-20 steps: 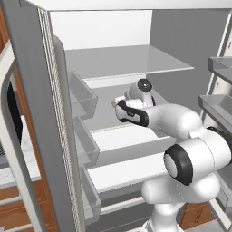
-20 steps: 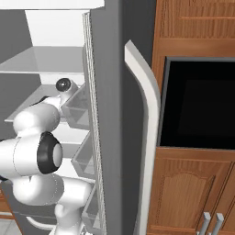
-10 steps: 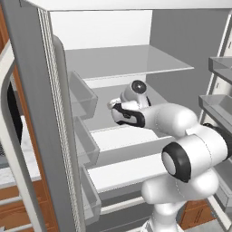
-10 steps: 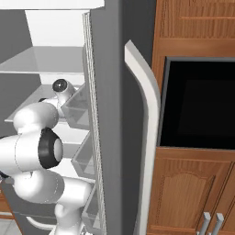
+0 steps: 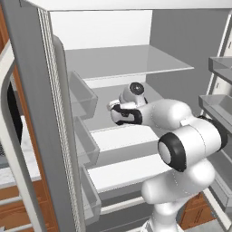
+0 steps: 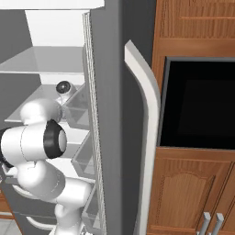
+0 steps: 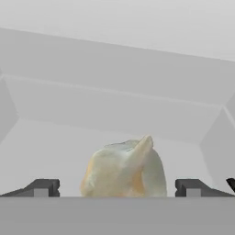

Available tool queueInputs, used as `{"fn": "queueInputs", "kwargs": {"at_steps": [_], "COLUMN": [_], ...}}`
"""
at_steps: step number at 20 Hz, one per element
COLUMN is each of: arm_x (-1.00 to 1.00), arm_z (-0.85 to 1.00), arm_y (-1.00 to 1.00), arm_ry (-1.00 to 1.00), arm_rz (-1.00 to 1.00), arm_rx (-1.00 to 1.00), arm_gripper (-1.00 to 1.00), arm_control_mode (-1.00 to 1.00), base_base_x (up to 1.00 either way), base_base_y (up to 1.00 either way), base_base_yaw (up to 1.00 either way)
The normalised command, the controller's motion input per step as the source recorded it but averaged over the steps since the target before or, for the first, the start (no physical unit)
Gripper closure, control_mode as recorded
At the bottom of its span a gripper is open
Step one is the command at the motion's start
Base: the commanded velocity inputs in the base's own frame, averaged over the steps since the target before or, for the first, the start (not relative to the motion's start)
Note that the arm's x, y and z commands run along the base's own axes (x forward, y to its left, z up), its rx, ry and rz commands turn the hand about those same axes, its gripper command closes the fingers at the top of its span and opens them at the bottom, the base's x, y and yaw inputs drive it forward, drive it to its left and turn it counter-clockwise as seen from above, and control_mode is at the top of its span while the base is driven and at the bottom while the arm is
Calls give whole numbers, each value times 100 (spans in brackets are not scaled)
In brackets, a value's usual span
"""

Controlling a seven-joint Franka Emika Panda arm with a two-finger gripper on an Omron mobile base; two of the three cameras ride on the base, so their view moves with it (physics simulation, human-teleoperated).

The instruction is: Retrieve the bottle and the shaker from the cabinet and place them next to the mixing bowl on the counter. Then add garlic from the fridge to the mixing bowl.

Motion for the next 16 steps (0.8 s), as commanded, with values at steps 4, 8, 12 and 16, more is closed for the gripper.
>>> {"fn": "queueInputs", "kwargs": {"at_steps": [4, 8, 12, 16], "arm_x": [7, 6, 26, 4], "arm_z": [-26, -7, 0, 0], "arm_y": [0, 0, 0, 0], "arm_ry": [9, 2, 0, 0], "arm_rz": [0, 0, 3, 3], "arm_rx": [-1, 0, 0, 0], "arm_gripper": [-100, -100, -100, 100], "arm_control_mode": [-100, -100, -100, -100], "base_base_x": [0, 0, 0, 0], "base_base_y": [0, 0, 0, 0], "base_base_yaw": [0, 0, 0, 0]}}
